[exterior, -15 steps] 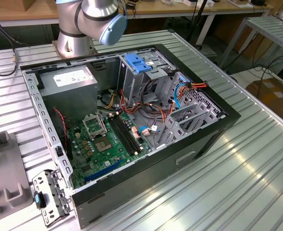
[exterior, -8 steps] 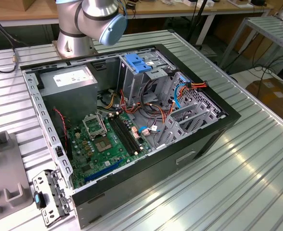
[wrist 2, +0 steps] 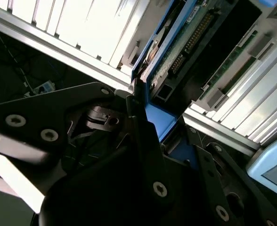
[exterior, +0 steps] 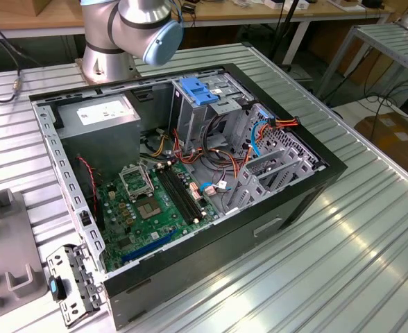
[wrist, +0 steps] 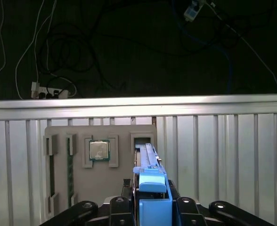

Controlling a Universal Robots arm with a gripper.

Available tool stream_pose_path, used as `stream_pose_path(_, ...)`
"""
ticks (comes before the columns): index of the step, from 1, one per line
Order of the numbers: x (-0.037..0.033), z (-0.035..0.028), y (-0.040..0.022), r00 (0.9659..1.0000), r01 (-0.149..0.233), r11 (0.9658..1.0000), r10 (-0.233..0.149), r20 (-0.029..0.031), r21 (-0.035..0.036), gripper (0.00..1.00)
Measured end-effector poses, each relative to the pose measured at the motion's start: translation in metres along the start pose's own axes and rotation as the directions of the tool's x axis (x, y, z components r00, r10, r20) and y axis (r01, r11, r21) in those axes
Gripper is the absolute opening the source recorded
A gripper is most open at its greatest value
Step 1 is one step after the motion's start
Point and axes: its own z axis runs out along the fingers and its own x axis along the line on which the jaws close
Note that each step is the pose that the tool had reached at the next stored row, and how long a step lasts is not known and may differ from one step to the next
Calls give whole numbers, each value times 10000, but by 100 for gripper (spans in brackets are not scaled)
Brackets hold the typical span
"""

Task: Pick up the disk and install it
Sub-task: 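Pick up the disk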

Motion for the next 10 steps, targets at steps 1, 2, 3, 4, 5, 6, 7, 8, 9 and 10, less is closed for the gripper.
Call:
stream_pose_path(1,-1,-29,0,10000,-1,10000,1,-1,1,37)
stream_pose_path(2,-1,-72,0,10000,-1,10000,1,-4,2,37)
stream_pose_path(3,-1,-103,-1,10000,-1,10000,1,-7,2,37)
stream_pose_path(4,-1,-134,-1,10000,-1,10000,1,-10,1,37)
stream_pose_path(5,-1,-166,-1,10000,-1,10000,1,-13,1,37)
stream_pose_path(6,-1,-194,-2,10000,-1,10000,1,-15,3,37)
stream_pose_path(7,-1,-221,-2,10000,-1,10000,1,-16,3,37)
stream_pose_path(8,-1,-250,-2,10000,-1,10000,1,-20,2,37)
stream_pose_path(9,-1,-281,-2,10000,-1,10000,1,-23,2,37)
stream_pose_path(10,-1,-311,-3,10000,0,10000,0,-25,3,37)
